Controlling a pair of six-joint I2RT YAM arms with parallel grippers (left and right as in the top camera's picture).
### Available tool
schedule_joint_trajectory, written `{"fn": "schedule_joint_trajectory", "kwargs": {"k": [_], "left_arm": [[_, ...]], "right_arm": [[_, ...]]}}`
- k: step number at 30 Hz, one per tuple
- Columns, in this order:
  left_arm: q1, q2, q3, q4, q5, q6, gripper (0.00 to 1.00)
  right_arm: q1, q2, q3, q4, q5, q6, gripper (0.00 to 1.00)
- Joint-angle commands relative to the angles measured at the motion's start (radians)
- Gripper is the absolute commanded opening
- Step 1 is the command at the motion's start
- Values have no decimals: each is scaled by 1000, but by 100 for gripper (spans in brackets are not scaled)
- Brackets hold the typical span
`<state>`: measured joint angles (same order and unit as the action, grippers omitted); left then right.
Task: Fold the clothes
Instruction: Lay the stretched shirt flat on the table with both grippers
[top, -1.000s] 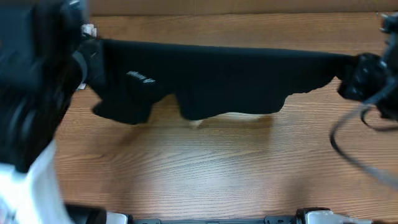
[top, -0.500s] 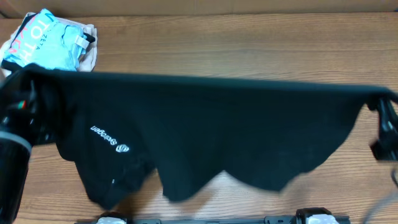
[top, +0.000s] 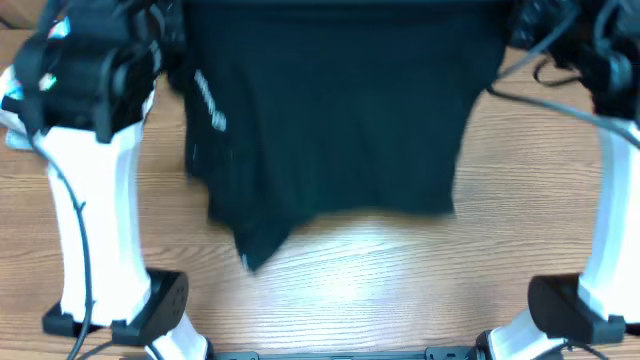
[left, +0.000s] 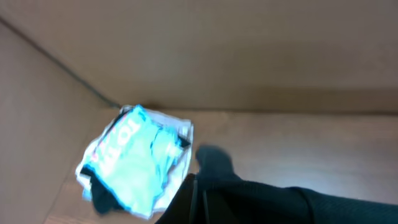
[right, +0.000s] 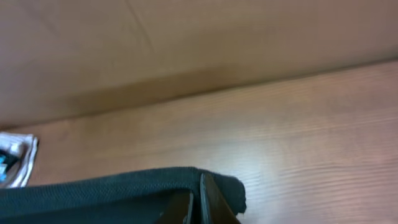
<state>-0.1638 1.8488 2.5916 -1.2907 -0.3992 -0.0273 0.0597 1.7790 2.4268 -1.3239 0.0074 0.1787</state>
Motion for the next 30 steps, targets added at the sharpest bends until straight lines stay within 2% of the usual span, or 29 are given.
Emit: {"fn": "schedule_joint_trajectory", "kwargs": {"k": [1, 4, 8, 15, 22, 28, 30], "left_arm": [[8, -45, 27, 105, -106, 69, 4], [8, -61, 53, 183, -106, 102, 4], [8, -71, 72, 195, -85, 103, 4], [8, -1, 46, -61, 118, 79, 5], [7, 225, 46, -399, 244, -19, 4], [8, 322, -115, -399, 417, -40, 4], [5, 322, -217, -399, 414, -45, 4]], "right_arm": [[-16, -42, 22, 69, 71, -9, 4], [-22, -43, 45, 105, 74, -18, 4], [-23, -29, 40, 87, 74, -23, 4], [-23, 109, 40, -72, 42, -23, 4], [-23, 257, 12, -283, -12, -23, 4], [-23, 273, -121, -324, -36, -18, 4], [-23, 272, -175, -340, -42, -18, 4]]}}
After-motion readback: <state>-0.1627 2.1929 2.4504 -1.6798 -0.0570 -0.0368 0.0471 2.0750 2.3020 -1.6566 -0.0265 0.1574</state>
